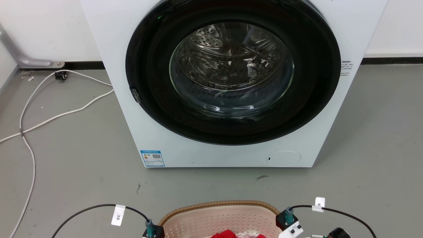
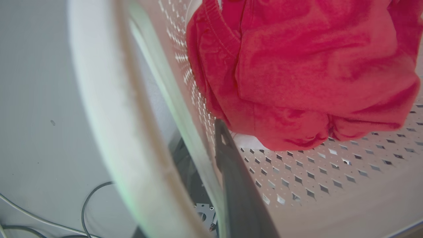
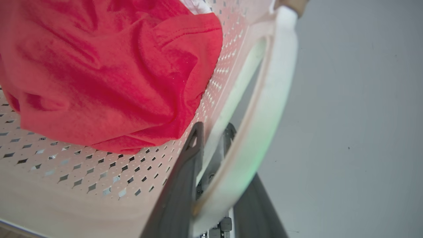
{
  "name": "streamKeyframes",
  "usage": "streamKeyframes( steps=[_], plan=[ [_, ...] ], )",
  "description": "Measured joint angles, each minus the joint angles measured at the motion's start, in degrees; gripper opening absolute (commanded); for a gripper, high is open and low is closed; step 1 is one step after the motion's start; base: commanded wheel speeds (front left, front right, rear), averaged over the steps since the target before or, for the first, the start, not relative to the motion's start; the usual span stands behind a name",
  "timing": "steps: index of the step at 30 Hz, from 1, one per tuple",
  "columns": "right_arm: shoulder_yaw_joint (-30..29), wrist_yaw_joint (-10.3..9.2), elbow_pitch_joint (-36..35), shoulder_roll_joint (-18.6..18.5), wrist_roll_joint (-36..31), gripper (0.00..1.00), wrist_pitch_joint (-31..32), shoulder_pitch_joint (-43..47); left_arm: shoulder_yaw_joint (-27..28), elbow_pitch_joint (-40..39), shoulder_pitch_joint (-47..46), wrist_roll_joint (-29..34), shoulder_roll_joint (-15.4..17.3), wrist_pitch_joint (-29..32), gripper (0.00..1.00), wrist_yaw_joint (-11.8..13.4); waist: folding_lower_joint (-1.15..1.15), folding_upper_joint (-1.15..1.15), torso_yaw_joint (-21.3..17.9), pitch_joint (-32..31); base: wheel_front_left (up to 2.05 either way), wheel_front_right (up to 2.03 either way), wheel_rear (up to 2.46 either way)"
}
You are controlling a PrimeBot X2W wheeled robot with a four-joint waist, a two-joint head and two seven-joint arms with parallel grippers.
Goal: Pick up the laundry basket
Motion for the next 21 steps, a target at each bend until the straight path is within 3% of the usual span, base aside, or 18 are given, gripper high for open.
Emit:
streamKeyframes(
  steps=[21],
  plan=[
    [-0.01,0.00,0.00,0.04,-0.37,0.00,-0.08,0.02,-0.36,0.13,-0.10,-0.14,-0.05,-0.42,0.00,0.00,-0.01,0.00,-0.03,-0.02,0.00,0.00,0.00]
  ],
)
